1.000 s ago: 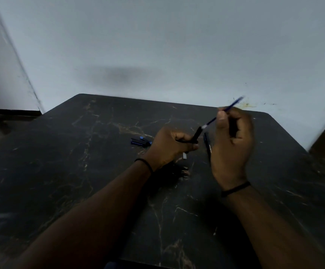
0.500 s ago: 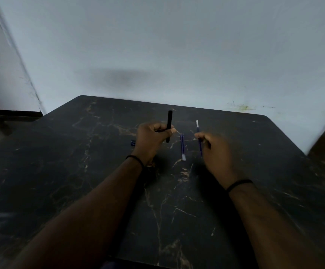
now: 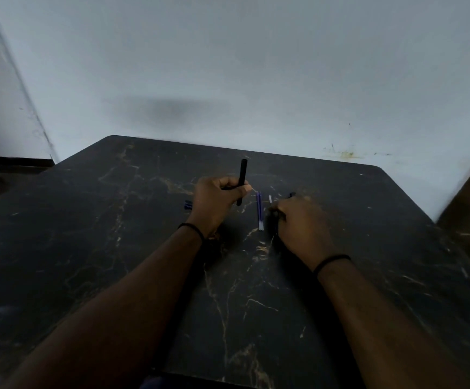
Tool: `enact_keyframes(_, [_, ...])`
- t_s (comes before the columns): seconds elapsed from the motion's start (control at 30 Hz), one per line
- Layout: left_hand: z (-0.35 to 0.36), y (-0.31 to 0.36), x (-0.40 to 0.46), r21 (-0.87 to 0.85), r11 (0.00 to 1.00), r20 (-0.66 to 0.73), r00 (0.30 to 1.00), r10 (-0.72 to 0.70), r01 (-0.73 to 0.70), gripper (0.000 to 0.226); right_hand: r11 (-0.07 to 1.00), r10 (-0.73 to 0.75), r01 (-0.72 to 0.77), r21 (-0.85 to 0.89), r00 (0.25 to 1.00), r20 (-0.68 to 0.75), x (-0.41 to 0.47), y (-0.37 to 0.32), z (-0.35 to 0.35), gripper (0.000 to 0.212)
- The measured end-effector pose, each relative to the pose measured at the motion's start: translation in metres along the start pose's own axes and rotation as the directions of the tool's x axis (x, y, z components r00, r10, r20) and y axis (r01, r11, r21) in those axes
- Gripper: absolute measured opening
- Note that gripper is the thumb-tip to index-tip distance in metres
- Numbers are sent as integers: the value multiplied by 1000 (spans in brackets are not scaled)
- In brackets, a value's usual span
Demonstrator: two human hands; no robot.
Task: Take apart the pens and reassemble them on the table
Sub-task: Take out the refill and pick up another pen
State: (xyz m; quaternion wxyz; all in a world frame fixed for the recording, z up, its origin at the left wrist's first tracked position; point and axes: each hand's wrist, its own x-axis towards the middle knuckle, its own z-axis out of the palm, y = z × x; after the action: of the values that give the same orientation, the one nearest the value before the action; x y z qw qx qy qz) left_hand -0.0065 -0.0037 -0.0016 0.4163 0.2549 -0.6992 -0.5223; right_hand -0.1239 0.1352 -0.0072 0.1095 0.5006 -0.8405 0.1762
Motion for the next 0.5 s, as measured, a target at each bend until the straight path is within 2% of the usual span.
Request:
enact_keyframes(0.17, [0, 0, -1, 26, 999, 3, 1000, 24, -24, 9, 1000, 3, -2, 29, 999, -51, -2, -2, -1, 34])
enact_keyframes(0.3, [0, 2, -2, 37, 999, 8, 999, 40, -40, 8, 1000, -15, 15, 3, 1000, -18, -1, -5, 1, 33])
enact_keyframes(0.5, [0, 1, -2, 3, 999, -9, 999, 50, -50, 9, 998, -52, 49, -44, 996, -69, -2, -10, 4, 35])
